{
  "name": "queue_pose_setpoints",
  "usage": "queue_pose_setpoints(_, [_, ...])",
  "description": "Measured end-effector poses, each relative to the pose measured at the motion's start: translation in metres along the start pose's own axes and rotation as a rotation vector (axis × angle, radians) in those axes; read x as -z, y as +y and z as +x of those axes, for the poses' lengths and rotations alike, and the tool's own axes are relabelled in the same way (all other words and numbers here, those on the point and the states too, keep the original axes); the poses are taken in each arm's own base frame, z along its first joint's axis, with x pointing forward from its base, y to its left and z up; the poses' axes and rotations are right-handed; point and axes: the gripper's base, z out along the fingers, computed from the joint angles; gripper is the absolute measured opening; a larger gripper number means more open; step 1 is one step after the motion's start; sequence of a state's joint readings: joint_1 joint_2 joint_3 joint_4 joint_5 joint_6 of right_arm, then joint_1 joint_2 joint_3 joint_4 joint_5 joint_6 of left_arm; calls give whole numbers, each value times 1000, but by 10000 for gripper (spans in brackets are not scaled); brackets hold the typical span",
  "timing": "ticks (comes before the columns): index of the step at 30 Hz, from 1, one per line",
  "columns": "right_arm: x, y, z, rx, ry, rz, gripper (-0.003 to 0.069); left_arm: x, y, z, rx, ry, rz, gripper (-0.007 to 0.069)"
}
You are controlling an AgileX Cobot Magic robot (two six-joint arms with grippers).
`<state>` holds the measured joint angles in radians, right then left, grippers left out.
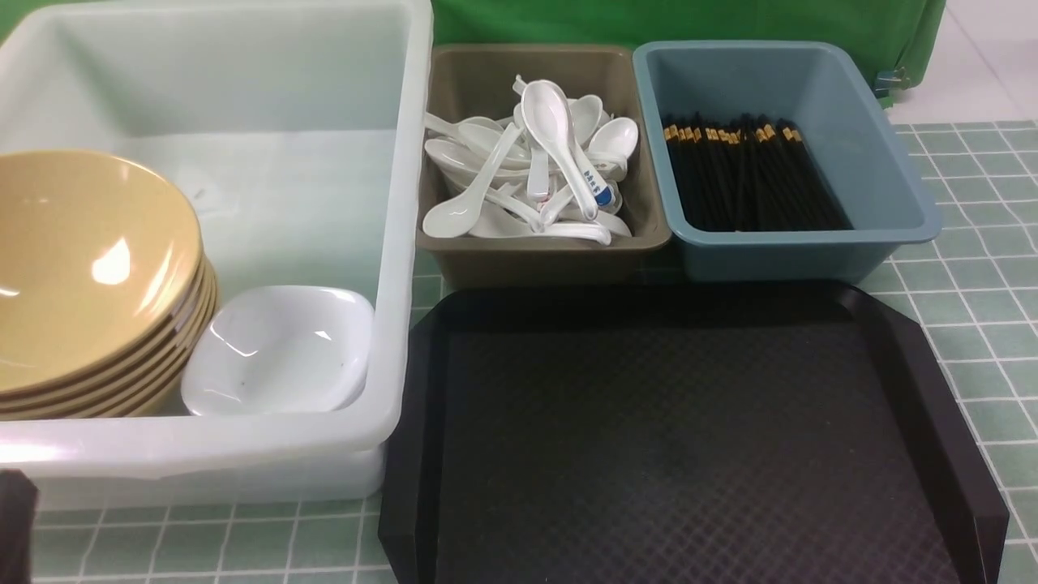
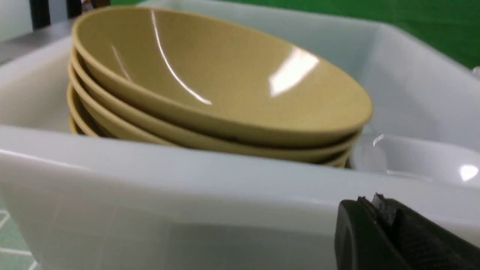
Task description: On blue table put chopsticks spoon bowls plates into blue grey white boxes.
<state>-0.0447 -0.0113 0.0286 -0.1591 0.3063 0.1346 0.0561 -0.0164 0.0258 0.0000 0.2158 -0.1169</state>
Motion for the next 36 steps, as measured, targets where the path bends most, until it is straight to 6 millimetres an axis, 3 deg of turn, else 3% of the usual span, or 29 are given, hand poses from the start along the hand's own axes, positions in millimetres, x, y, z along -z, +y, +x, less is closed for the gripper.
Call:
queue_pose_setpoints(4, [0,0,0,0,0,0,48,0,-1,8,-54,90,27,5])
queue_pose_setpoints(36, [0,0,0,0,0,0,55,0,-1,8,-59,93,24,5])
